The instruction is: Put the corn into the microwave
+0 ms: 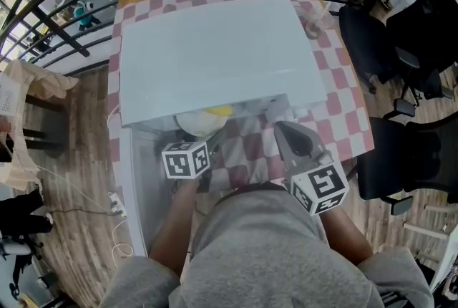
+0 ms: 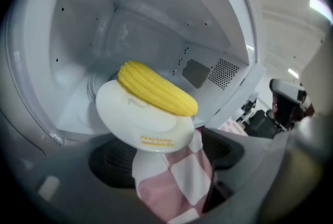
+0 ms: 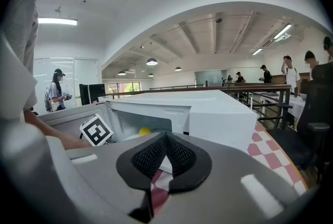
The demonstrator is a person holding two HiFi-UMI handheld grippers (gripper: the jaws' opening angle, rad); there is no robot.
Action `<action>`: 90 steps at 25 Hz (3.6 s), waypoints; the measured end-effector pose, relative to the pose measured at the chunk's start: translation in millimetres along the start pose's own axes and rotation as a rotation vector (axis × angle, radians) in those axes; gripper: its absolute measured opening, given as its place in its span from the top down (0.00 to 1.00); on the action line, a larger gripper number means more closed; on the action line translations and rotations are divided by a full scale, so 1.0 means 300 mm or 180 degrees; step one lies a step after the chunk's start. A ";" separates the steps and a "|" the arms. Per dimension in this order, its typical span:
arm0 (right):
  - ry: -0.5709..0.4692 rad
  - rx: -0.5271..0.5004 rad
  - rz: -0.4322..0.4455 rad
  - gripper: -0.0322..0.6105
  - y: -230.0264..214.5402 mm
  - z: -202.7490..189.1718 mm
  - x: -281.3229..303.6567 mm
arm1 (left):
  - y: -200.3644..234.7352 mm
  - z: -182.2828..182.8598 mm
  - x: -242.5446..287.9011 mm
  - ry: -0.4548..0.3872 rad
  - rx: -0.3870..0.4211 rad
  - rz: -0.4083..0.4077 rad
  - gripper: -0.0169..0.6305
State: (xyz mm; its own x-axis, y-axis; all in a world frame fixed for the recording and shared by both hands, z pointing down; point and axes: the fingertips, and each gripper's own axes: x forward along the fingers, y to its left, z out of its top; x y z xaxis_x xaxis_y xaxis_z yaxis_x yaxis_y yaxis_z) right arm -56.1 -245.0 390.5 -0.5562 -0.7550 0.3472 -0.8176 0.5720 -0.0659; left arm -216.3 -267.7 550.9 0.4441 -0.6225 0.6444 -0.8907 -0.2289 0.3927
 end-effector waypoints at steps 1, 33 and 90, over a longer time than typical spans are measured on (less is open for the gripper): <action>-0.0001 0.0001 -0.0001 0.95 -0.002 0.000 0.000 | 0.001 -0.001 0.001 0.0018 0.0036 0.0018 0.36; -0.0049 0.0080 0.0009 0.95 -0.051 -0.007 -0.004 | 0.046 -0.001 0.008 0.0664 -0.0004 0.0215 0.61; 0.0047 0.0091 -0.0155 0.95 -0.075 -0.057 -0.065 | 0.023 0.052 0.044 0.0547 -0.0024 0.0150 0.95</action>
State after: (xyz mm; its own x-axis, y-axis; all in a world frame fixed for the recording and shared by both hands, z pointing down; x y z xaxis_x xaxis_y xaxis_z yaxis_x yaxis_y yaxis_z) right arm -24.4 -237.7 401.2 -0.5136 -0.7769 0.3643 -0.8477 0.5251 -0.0753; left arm -218.0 -289.1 552.0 0.4125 -0.4951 0.7647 -0.9105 -0.1965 0.3639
